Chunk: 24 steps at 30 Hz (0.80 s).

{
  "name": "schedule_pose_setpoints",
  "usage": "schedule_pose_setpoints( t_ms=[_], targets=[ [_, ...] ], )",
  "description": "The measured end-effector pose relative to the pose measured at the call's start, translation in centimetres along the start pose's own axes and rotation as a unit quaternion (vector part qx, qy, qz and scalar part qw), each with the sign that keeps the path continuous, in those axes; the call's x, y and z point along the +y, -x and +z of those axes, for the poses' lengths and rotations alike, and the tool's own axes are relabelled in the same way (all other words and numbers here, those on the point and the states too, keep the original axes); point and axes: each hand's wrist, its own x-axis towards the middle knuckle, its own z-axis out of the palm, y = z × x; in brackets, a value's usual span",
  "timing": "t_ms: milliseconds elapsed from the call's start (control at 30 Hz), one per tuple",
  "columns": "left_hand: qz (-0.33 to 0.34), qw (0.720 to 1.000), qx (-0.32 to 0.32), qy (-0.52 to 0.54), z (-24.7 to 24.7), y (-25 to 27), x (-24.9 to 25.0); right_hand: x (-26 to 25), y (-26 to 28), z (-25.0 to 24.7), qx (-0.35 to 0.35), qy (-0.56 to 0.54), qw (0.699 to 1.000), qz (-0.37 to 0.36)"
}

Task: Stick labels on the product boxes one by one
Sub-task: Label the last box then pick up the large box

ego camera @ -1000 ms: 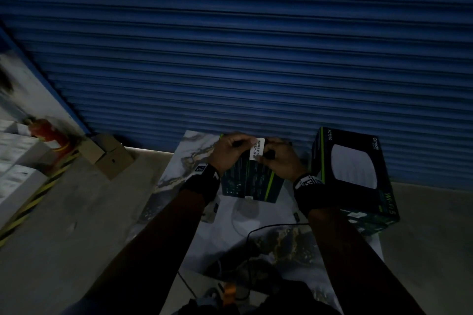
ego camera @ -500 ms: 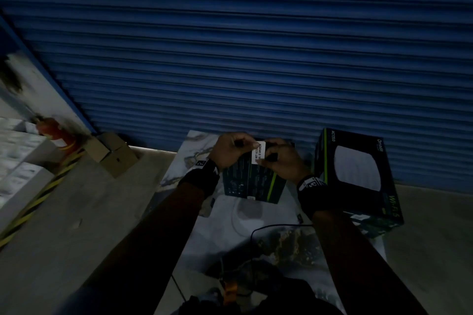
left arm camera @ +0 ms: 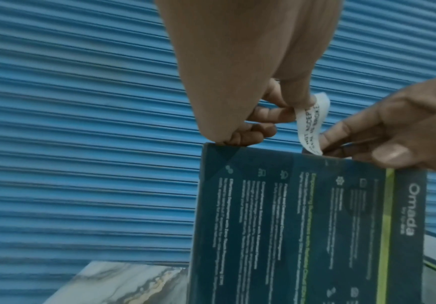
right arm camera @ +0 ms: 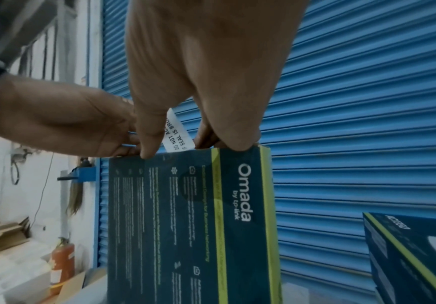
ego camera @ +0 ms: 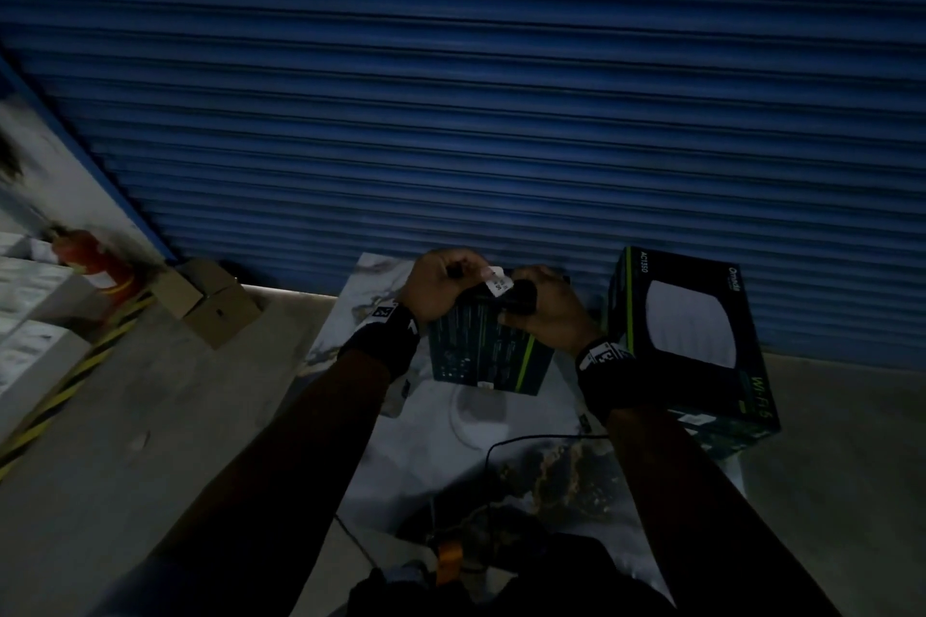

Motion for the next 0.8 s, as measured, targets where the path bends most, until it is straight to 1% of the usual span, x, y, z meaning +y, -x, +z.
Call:
schedule_pose_setpoints(
  t_ms=[100,233,333,400,467,633,800],
  targets=[
    [-0.001,1.000,-0.007,0.002,-0.3,0.0,-0.3,-0.3,-0.1,0.2,0.007,0.013,1.000,-0.002],
    [0.009,0.999,-0.046,0.007,-0.3,-0.1,-0.4,0.1,-0.2,0.2,0.002,-0.009,1.000,-0.005],
    [-0.014,0.997,-0.070,0.022,-0.7,-0.3,-0.2,0.1,0.0,0.0,0.000,-0.030,0.999,-0.024],
    [-0.018,0.996,-0.085,0.005,-0.9,-0.3,-0.3,-0.2,0.2,-0.1,0.003,-0.037,0.999,-0.023],
    [-0.002,0.995,-0.097,-0.022,-0.8,-0.4,-0.5,-0.4,0.2,-0.3,0.008,-0.044,0.999,-0.028],
    [0.025,0.992,-0.099,-0.070,-0.4,-0.5,-1.4,-0.5,0.4,-0.5,0.008,-0.019,0.998,-0.052],
    [0.028,0.992,-0.093,-0.078,-0.1,-0.5,-1.6,-0.1,0.2,-0.4,-0.005,0.008,0.999,-0.033]
  ],
)
